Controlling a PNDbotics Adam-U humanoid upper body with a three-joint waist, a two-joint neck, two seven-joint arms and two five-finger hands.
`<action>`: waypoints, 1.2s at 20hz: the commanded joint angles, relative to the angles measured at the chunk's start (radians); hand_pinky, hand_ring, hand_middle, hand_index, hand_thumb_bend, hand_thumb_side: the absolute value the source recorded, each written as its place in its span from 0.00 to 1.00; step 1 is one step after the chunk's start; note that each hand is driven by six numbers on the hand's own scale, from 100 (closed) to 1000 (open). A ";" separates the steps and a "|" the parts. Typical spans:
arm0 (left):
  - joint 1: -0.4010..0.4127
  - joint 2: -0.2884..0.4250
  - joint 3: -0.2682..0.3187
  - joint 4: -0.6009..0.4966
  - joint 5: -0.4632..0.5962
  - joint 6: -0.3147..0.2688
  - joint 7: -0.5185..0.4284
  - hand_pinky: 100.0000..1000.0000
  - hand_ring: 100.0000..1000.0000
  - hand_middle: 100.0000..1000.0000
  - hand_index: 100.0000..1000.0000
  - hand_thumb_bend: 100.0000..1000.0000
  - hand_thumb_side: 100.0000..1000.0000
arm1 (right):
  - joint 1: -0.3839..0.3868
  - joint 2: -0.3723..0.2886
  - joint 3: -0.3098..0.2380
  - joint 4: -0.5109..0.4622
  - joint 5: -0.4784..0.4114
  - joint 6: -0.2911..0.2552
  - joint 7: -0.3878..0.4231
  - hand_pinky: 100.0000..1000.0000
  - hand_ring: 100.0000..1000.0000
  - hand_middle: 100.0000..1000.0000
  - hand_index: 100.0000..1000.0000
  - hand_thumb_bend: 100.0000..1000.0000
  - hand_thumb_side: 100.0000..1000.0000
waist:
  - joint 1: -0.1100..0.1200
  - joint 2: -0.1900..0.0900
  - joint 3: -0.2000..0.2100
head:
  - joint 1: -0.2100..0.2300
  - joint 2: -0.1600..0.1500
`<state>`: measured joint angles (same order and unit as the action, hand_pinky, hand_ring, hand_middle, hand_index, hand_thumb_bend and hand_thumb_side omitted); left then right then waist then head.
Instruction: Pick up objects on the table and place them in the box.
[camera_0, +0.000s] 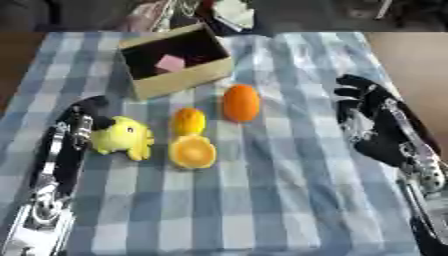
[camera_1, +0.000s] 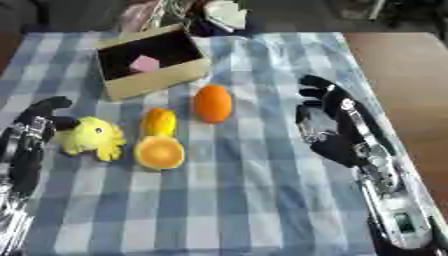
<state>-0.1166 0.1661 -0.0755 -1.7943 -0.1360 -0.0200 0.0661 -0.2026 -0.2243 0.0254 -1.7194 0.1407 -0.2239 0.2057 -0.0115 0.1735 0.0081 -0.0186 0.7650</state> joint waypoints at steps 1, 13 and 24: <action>-0.010 0.004 0.003 -0.022 -0.006 0.001 0.001 0.70 0.58 0.70 0.78 0.08 0.86 | -0.009 -0.016 -0.005 -0.011 0.004 -0.001 -0.001 0.79 0.84 0.85 0.89 0.00 0.27 | -0.001 0.002 0.001 | -0.002 0.005; -0.027 0.064 0.018 -0.052 -0.046 -0.002 -0.011 0.70 0.58 0.71 0.79 0.07 0.73 | -0.009 -0.018 -0.004 -0.010 0.004 -0.002 0.002 0.79 0.84 0.85 0.89 0.00 0.27 | 0.002 0.001 -0.003 | -0.006 0.005; -0.086 0.488 0.002 -0.146 -0.338 0.017 -0.385 0.72 0.63 0.71 0.80 0.17 0.32 | -0.004 -0.030 -0.004 -0.006 0.007 -0.002 0.006 0.79 0.84 0.85 0.89 0.00 0.28 | 0.017 -0.005 -0.005 | -0.016 0.005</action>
<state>-0.1897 0.5824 -0.0709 -1.9171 -0.4464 -0.0043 -0.2704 -0.2013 -0.2309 0.0254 -1.7141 0.1433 -0.2236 0.2073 -0.0104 0.1735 0.0046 -0.0304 0.7651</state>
